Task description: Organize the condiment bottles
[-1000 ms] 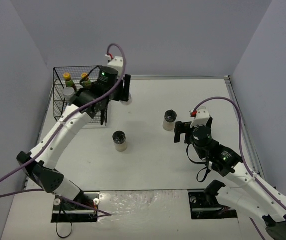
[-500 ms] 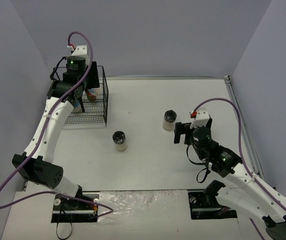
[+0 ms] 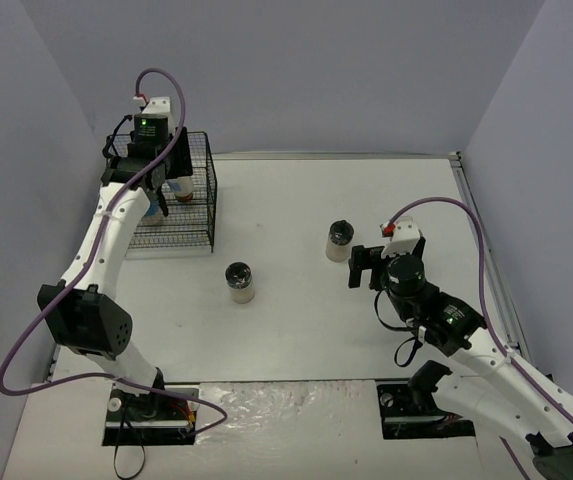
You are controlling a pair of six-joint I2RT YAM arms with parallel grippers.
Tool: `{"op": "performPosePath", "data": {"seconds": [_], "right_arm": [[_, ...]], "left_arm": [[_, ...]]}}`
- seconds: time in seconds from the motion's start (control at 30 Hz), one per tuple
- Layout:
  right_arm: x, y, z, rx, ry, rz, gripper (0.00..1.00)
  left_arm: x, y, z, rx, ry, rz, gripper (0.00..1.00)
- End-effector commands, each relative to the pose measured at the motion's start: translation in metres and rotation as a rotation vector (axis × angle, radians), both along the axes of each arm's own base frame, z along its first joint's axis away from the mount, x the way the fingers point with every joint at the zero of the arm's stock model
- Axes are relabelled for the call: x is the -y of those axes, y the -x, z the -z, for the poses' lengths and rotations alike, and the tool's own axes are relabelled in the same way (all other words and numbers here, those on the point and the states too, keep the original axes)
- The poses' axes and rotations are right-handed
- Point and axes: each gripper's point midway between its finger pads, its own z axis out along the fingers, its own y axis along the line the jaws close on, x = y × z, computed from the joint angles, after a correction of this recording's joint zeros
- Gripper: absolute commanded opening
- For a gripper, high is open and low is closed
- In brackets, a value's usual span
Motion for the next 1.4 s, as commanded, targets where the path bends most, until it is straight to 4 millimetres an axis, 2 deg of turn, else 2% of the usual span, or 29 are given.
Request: {"op": "performPosePath", "data": {"seconds": [0.0, 0.13, 0.43, 0.73, 0.87, 1.03, 1.1, 1.2, 1.3, 1.37], "right_arm": [[-0.005, -0.008, -0.012, 0.045, -0.037, 0.007, 1.0], [-0.005, -0.008, -0.011, 0.041, -0.034, 0.006, 1.0], [-0.006, -0.009, -0.008, 0.037, -0.03, 0.005, 1.0], [-0.007, -0.009, -0.005, 0.029, -0.028, 0.002, 1.0], [-0.007, -0.009, -0.006, 0.03, -0.029, 0.002, 1.0], [-0.007, -0.009, -0.007, 0.034, -0.032, 0.0, 1.0], [-0.007, -0.009, -0.009, 0.037, -0.036, -0.001, 1.0], [-0.006, -0.008, -0.012, 0.046, -0.045, -0.001, 1.0], [-0.006, -0.007, -0.014, 0.051, -0.055, -0.002, 1.0], [-0.007, -0.006, -0.016, 0.054, -0.061, -0.005, 1.0]], "left_arm": [[-0.004, -0.016, -0.061, 0.218, 0.007, -0.009, 0.03], [-0.012, -0.023, -0.048, 0.186, -0.002, -0.024, 0.03], [-0.011, -0.037, 0.005, 0.054, -0.007, -0.018, 0.05], [-0.019, -0.05, 0.048, -0.041, 0.012, -0.051, 0.36], [-0.019, -0.051, 0.06, -0.083, 0.016, -0.047, 0.47], [-0.022, -0.05, 0.067, -0.11, 0.03, -0.05, 0.66], [-0.021, -0.048, 0.063, -0.106, 0.039, -0.044, 0.73], [-0.017, -0.042, 0.046, -0.08, 0.06, -0.022, 0.88], [-0.01, -0.032, 0.029, -0.061, 0.093, 0.006, 0.97], [-0.004, -0.025, 0.018, -0.052, 0.119, 0.029, 0.97]]}}
